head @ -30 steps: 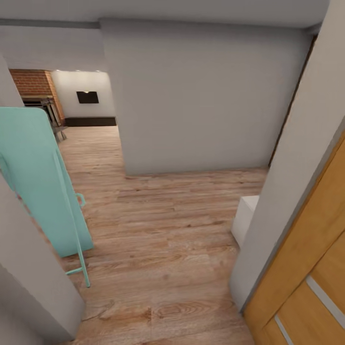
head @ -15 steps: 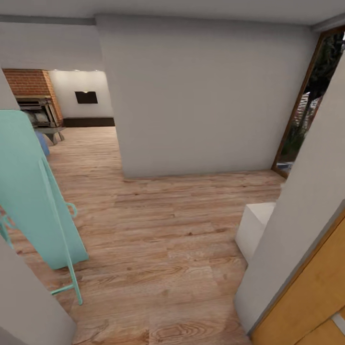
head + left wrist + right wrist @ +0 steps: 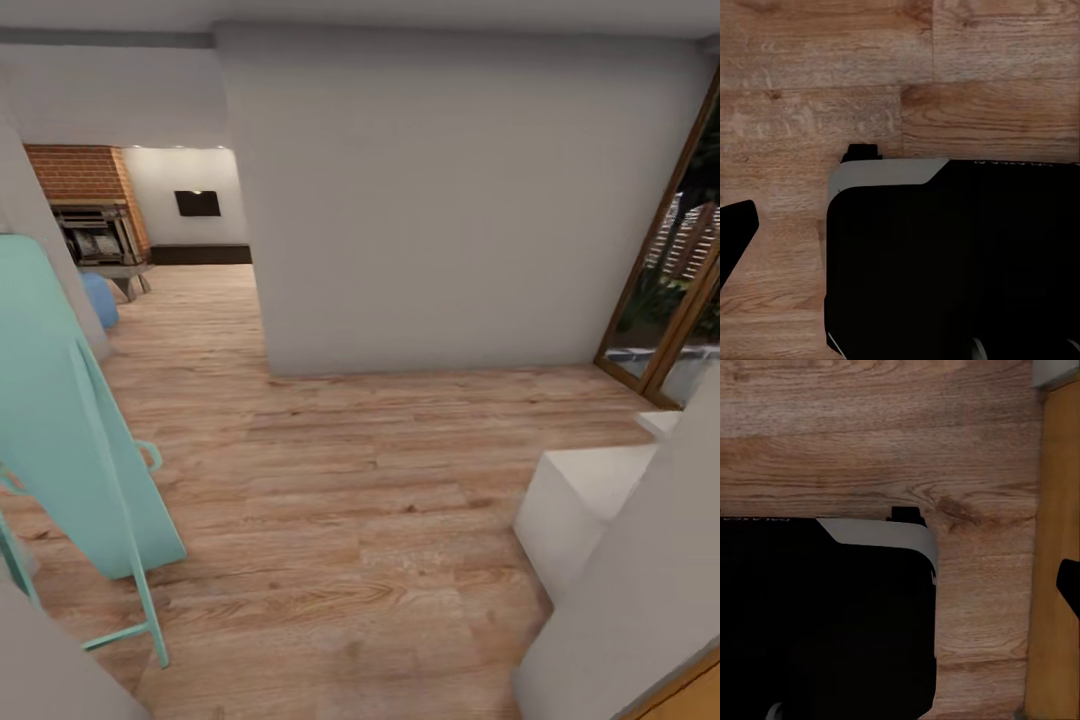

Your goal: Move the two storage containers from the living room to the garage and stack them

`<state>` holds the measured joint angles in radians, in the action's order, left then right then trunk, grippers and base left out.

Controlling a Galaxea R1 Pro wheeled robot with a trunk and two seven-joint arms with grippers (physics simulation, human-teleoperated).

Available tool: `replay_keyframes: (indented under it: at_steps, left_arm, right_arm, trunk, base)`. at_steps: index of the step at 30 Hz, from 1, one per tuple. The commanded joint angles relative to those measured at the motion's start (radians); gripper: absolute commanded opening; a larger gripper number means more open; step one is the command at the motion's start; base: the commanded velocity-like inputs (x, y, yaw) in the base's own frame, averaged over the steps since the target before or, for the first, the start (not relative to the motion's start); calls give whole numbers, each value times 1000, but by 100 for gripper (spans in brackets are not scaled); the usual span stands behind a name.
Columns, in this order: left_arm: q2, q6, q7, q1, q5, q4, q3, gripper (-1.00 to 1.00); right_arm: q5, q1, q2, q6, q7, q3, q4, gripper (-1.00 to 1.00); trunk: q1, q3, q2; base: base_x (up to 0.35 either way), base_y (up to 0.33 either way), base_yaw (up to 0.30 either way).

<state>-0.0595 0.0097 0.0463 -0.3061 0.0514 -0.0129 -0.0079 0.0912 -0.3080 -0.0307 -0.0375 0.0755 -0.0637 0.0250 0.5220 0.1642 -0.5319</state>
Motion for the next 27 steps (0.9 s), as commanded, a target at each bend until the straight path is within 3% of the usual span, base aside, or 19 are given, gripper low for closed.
replay_keyframes:
  at_steps: [1, 8, 27]
  left_arm:
    - [0, 1, 3, -1, 5, 0, -1, 100]
    - [0, 1, 3, -1, 5, -1, -1, 100]
    - [0, 1, 3, -1, 5, 0, -1, 100]
  right_arm:
    - [9, -1, 0, -4, 4, -7, 3, 100]
    - [9, -2, 1, -4, 4, -7, 3, 100]
    - [10, -1, 2, -4, 4, -7, 3, 100]
  trunk:
    - [1, 2, -1]
    - [1, 2, -1]
    - [1, 2, -1]
  base:
    - [338, 0, 243]
    - [338, 0, 177]
    - [338, 0, 7]
